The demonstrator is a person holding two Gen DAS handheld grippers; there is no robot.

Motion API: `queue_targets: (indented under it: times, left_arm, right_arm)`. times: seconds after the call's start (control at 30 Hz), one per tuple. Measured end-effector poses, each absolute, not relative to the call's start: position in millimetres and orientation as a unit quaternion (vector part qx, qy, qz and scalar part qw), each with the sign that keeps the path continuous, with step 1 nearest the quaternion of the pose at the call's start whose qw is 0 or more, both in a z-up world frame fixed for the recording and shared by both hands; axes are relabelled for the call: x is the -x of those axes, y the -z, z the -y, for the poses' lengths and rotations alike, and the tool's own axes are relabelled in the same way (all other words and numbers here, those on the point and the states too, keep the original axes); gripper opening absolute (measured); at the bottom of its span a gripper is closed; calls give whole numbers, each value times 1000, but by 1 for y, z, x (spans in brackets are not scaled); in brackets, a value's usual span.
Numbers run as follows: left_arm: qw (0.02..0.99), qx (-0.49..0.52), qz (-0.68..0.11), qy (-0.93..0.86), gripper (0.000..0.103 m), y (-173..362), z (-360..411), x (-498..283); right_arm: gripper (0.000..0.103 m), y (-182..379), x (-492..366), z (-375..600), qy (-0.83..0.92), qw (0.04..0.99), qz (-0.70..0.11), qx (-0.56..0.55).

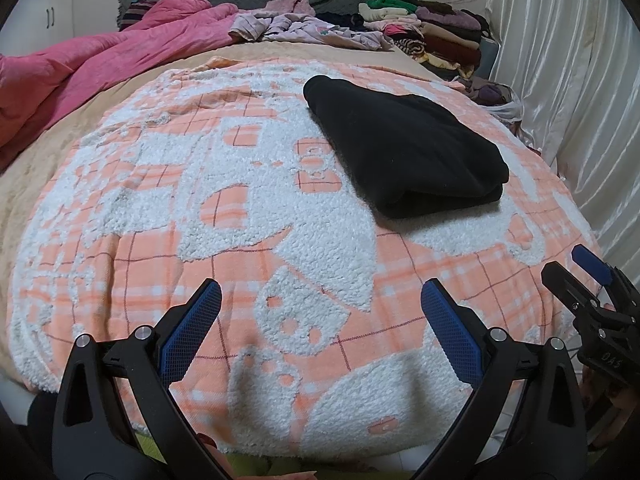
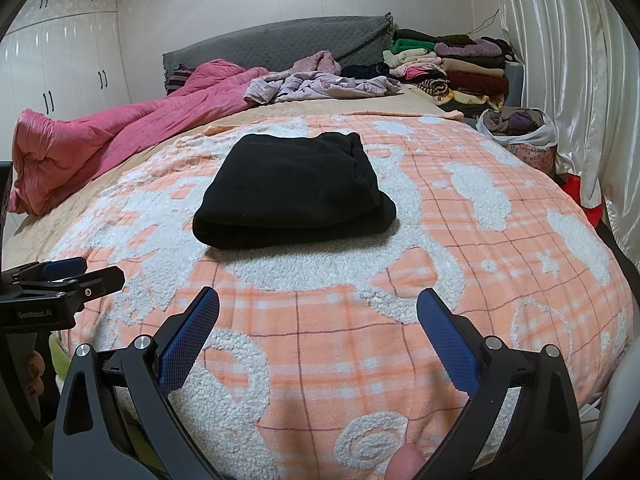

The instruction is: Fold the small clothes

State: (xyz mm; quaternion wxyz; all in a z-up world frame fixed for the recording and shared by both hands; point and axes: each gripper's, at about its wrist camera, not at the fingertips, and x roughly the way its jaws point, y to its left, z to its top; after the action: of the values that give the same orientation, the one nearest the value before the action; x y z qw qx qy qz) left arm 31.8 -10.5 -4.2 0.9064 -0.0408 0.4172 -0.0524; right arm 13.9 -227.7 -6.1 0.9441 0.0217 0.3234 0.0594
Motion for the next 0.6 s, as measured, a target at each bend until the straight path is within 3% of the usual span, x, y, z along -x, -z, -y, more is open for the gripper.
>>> queue_targets:
  times: [0.6]
  left_arm:
    - [899, 55, -431, 51, 93, 14, 2, -36]
  right_arm:
    - [99, 7, -13, 245, -33, 943, -330, -34]
